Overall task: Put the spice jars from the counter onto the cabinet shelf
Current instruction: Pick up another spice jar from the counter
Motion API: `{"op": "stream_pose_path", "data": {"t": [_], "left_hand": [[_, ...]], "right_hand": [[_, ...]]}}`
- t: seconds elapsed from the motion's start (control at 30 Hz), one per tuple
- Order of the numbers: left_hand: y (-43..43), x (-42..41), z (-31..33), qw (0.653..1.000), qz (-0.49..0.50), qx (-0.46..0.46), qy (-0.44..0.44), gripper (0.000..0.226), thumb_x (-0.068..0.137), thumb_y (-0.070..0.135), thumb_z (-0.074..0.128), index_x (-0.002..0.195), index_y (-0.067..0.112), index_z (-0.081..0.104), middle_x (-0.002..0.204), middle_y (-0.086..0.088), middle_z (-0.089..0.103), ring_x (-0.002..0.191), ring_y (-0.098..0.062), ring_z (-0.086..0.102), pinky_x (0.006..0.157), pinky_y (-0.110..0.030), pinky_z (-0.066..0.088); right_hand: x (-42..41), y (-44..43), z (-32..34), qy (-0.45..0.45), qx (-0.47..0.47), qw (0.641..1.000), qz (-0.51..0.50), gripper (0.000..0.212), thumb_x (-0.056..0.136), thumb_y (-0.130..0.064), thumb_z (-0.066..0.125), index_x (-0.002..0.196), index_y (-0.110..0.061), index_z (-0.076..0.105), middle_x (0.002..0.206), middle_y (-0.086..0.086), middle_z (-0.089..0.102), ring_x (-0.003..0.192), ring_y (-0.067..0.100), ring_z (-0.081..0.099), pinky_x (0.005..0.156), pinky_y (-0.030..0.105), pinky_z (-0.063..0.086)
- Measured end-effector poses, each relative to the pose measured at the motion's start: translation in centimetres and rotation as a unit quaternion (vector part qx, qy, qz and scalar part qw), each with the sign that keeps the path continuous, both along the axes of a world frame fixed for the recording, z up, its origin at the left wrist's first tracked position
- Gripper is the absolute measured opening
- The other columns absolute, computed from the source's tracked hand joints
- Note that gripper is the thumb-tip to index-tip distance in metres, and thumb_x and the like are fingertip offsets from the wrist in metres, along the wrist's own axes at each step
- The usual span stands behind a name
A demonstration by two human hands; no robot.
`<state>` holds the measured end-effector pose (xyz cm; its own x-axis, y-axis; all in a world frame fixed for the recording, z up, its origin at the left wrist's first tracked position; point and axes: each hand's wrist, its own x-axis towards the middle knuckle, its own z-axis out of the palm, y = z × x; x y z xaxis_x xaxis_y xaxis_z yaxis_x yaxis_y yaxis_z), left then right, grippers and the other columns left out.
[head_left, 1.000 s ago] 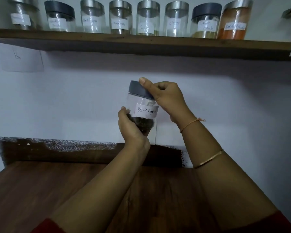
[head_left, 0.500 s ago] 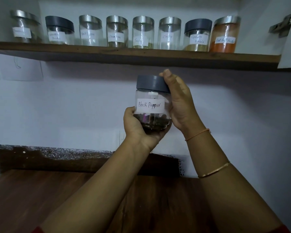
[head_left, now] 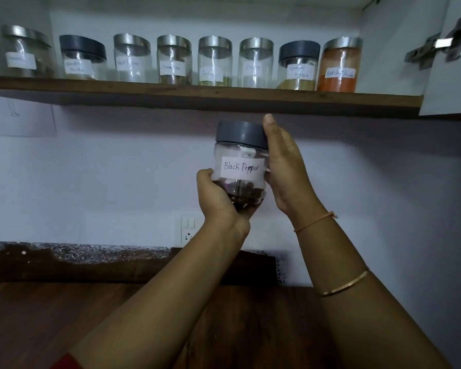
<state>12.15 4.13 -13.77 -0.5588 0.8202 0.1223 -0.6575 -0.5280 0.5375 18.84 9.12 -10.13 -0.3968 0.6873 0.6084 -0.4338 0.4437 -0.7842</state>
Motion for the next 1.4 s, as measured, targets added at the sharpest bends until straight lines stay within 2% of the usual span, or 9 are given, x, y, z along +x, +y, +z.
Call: {"op": "stream_pose_path", "data": {"t": [0.2,0.3,0.53,0.73,0.9,0.97,1.1,1.2,1.4], "left_hand": [[1.5,1.3,1.7,0.995,0.093,0.006,0.042,0.034,0.09,0.04,0.04,0.094,0.014,0.061,0.086,-0.007,0.068,0.084,-0.022,0.066,0.071,-0.039,0.057],[2.5,2.6,2.8,0.992,0.097,0.025,0.077,0.037,0.092,0.039,0.038,0.1,0.015,0.065,0.08,-0.004,0.072,0.08,-0.02,0.07,0.058,-0.029,0.056],[5.6,5.1,6.0,0.95,0.138,-0.025,0.278,0.036,0.1,0.034,0.029,0.118,0.015,0.053,0.11,-0.008,0.065,0.102,-0.019,0.062,0.086,-0.034,0.054],[7.9,5.9,9.8,0.76,0.349,0.062,0.545,0.019,0.098,0.016,0.038,0.112,0.016,0.052,0.119,-0.002,0.052,0.101,-0.01,0.05,0.081,-0.016,0.042],[11.9,5.6,11.6,0.451,0.435,-0.038,0.778,0.042,0.098,0.02,0.036,0.139,0.012,0.038,0.148,-0.009,0.034,0.141,-0.028,0.02,0.119,-0.045,0.011],[13.5,5.0,12.0,0.374,0.431,-0.084,0.817,0.046,0.1,0.028,0.03,0.144,0.013,0.029,0.154,-0.008,0.024,0.145,-0.028,0.009,0.117,-0.045,0.002],[15.2,3.5,11.5,0.331,0.477,-0.085,0.81,0.041,0.1,0.028,0.03,0.137,0.015,0.041,0.139,-0.004,0.047,0.133,-0.022,0.035,0.117,-0.041,0.004],[15.9,3.2,10.5,0.331,0.533,-0.028,0.778,0.034,0.096,0.023,0.039,0.122,0.011,0.057,0.117,-0.007,0.062,0.112,-0.026,0.054,0.11,-0.043,0.027],[17.8,2.9,9.8,0.328,0.613,0.017,0.718,0.027,0.091,0.02,0.049,0.11,0.01,0.064,0.1,-0.006,0.065,0.095,-0.026,0.059,0.096,-0.039,0.036]], "right_hand": [[1.1,-0.4,0.3,-0.105,0.092,0.988,-0.066,0.068,0.078,-0.048,0.068,0.135,-0.029,0.035,0.108,-0.014,0.057,0.09,-0.005,0.058,0.062,0.003,0.049],[1.9,0.2,1.0,-0.087,0.107,0.983,-0.122,0.091,0.068,-0.037,0.081,0.141,-0.026,0.027,0.103,-0.014,0.057,0.086,-0.003,0.06,0.065,0.01,0.052],[5.9,2.2,5.3,-0.048,0.145,0.972,-0.178,0.081,0.066,-0.017,0.082,0.124,-0.036,0.028,0.11,-0.002,0.057,0.096,0.011,0.062,0.072,0.024,0.058],[9.5,6.3,10.1,-0.036,0.163,0.943,-0.286,0.101,0.066,-0.022,0.083,0.145,-0.023,0.019,0.122,0.006,0.054,0.106,0.022,0.06,0.089,0.039,0.055],[11.2,10.7,13.1,-0.048,0.163,0.907,-0.384,0.104,0.068,-0.029,0.082,0.147,-0.015,0.016,0.133,0.012,0.046,0.118,0.029,0.051,0.1,0.043,0.045],[11.7,12.3,13.6,-0.068,0.155,0.895,-0.413,0.108,0.069,-0.033,0.081,0.148,-0.015,0.011,0.14,0.016,0.039,0.125,0.033,0.045,0.104,0.047,0.041],[12.1,15.2,13.7,-0.117,0.143,0.871,-0.456,0.111,0.072,-0.039,0.078,0.15,-0.012,0.004,0.147,0.02,0.03,0.133,0.038,0.034,0.11,0.051,0.033],[12.3,16.7,13.8,-0.129,0.124,0.863,-0.472,0.113,0.073,-0.042,0.076,0.151,-0.012,0.0,0.147,0.023,0.028,0.133,0.042,0.034,0.109,0.052,0.033],[12.7,18.7,14.7,-0.2,0.116,0.853,-0.468,0.117,0.079,-0.043,0.072,0.149,-0.01,-0.016,0.15,0.026,0.023,0.137,0.044,0.028,0.113,0.05,0.026]]}}
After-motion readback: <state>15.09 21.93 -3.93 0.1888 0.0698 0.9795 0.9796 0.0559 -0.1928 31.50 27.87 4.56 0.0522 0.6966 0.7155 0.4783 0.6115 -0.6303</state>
